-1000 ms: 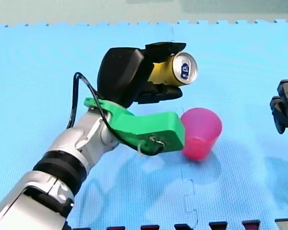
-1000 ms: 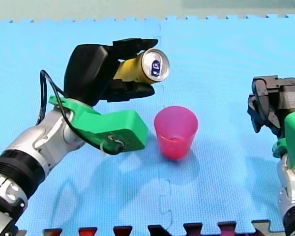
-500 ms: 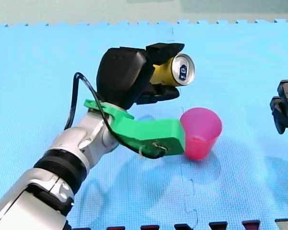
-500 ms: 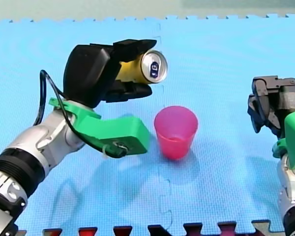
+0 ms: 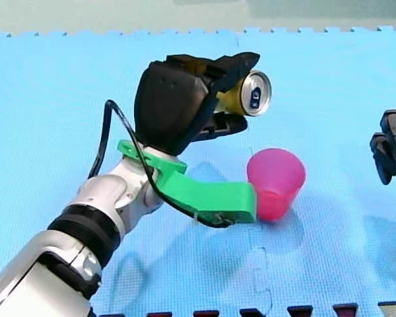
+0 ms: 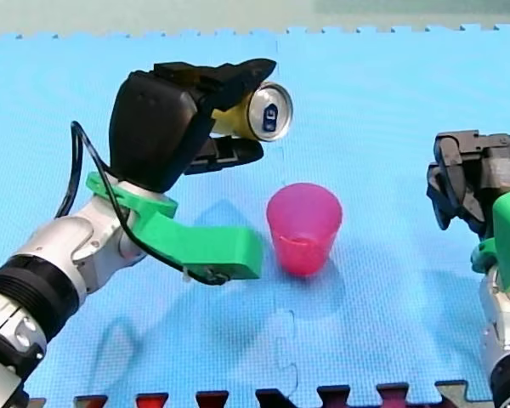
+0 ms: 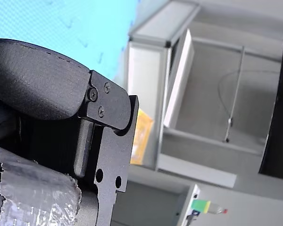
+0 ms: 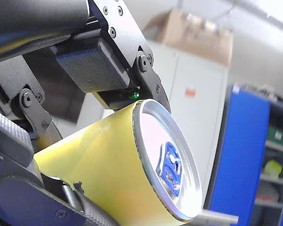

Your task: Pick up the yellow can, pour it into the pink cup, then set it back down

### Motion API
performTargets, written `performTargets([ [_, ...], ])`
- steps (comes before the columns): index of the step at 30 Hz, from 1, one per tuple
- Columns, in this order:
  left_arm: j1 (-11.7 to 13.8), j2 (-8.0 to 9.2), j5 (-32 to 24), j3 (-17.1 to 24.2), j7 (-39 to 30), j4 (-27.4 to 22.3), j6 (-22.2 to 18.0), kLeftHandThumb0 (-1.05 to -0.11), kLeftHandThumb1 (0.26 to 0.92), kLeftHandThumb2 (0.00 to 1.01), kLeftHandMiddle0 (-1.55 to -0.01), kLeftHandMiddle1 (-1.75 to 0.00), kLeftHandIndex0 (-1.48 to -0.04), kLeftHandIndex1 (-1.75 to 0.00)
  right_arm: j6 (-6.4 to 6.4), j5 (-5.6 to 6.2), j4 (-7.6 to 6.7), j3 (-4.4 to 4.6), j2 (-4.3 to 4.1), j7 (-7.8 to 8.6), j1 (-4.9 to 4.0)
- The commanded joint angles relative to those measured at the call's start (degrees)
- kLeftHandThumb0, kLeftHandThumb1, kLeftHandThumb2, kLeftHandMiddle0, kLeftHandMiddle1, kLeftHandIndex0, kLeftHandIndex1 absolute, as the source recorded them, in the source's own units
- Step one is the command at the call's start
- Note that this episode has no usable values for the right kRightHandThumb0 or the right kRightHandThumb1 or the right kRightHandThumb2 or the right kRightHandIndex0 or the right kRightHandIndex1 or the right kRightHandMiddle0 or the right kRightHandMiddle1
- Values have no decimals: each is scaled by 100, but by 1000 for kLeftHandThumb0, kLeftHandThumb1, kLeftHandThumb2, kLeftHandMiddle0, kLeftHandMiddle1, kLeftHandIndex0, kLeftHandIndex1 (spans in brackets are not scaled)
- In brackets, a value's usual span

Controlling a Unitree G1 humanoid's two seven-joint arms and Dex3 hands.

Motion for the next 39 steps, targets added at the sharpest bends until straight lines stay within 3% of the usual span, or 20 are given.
performTargets([
  [1,-84,32,44,-58,148,13,16,-330,771,6,-1366,-7,-1249,-1,-15,24,14,-19,-39,19,-37],
  [24,-236,40,413,-513,719,194,343,-307,794,2,-1367,-10,-1266,-10,-116,11,87,-19,-82,116,-40],
  [32,-248,8,454,-623,787,314,526,-302,795,1,-1356,-4,-1261,-4,-185,-98,114,22,-96,-19,-29],
  [39,-247,-9,335,-573,783,417,469,-302,795,0,-1356,-3,-1254,0,-201,-87,119,15,-108,-16,-15],
])
